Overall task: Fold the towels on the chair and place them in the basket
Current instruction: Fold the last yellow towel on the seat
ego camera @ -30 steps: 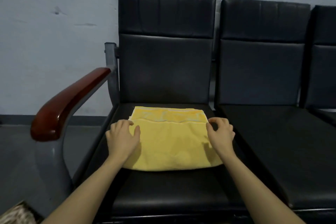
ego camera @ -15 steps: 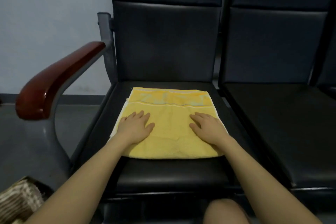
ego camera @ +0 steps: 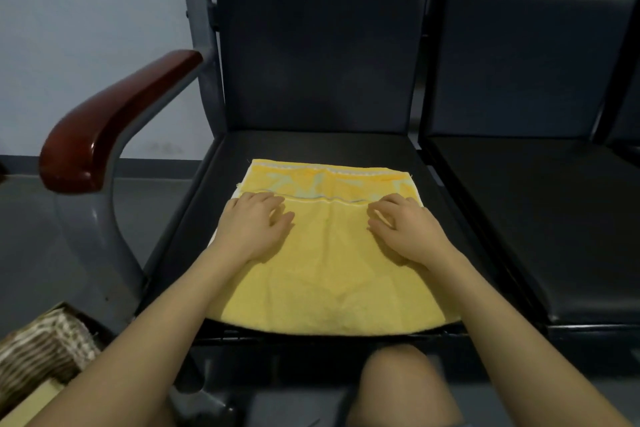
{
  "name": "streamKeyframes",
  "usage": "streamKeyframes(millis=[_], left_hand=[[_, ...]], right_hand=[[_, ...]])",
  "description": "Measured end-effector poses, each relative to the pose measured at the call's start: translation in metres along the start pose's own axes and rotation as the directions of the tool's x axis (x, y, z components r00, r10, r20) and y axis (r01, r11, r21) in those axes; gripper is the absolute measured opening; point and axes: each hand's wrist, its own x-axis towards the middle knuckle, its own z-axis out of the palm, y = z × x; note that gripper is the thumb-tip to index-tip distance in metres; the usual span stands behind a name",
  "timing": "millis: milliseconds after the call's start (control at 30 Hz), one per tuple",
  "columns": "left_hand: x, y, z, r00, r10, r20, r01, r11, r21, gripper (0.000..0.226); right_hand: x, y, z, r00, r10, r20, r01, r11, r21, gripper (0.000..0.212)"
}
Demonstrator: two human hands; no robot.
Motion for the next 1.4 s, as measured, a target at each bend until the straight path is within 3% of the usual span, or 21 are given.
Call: streamKeyframes(millis=[267, 367, 567, 667, 800, 967, 1100, 1267, 1400], left_hand=[[0.076, 0.002, 0.001, 0.996, -0.091, 0.001, 0.091, 0.996, -0.010, 0.044], [0.104, -0.003, 0.007, 0.984, -0.179, 0.008, 0.179, 0.983, -0.030, 0.043], [0.131, -0.013, 0.027, 0.945, -0.326, -0.011, 0.326, 0.945, 0.013, 0.045], [0.135, -0.015, 0.032, 0.936, -0.350, -0.046, 0.350, 0.937, 0.002, 0.043], [0.135, -0.016, 0.029, 0.923, -0.374, -0.095, 0.369, 0.927, -0.069, 0.035], [0.121, -0.015, 0.012, 0.928, -0.301, -0.219, 0.244, 0.936, -0.252, 0.029], [0.105, -0.018, -0.008, 0.927, -0.222, -0.302, 0.125, 0.943, -0.309, 0.029], [0.079, -0.013, -0.033, 0.921, -0.180, -0.345, -0.037, 0.842, -0.538, 0.031], [0.056, -0.009, -0.047, 0.940, -0.179, -0.289, -0.048, 0.772, -0.634, 0.033]], right_hand=[[0.063, 0.033, 0.000, 0.944, 0.283, -0.170, -0.249, 0.948, 0.197, 0.032], [0.086, 0.048, 0.002, 0.918, 0.329, -0.221, -0.298, 0.940, 0.166, 0.033], [0.109, 0.063, 0.013, 0.892, 0.416, -0.174, -0.414, 0.909, 0.050, 0.037], [0.112, 0.066, 0.016, 0.874, 0.463, -0.146, -0.438, 0.882, 0.171, 0.030], [0.110, 0.064, 0.014, 0.880, 0.454, -0.143, -0.406, 0.872, 0.274, 0.014], [0.093, 0.052, 0.003, 0.875, 0.389, -0.289, -0.263, 0.883, 0.390, 0.012], [0.076, 0.035, -0.016, 0.867, 0.389, -0.313, -0.190, 0.837, 0.514, 0.012], [0.054, 0.016, -0.033, 0.868, 0.339, -0.364, -0.054, 0.791, 0.609, 0.014], [0.038, 0.004, -0.040, 0.851, 0.353, -0.389, 0.001, 0.740, 0.673, 0.010]])
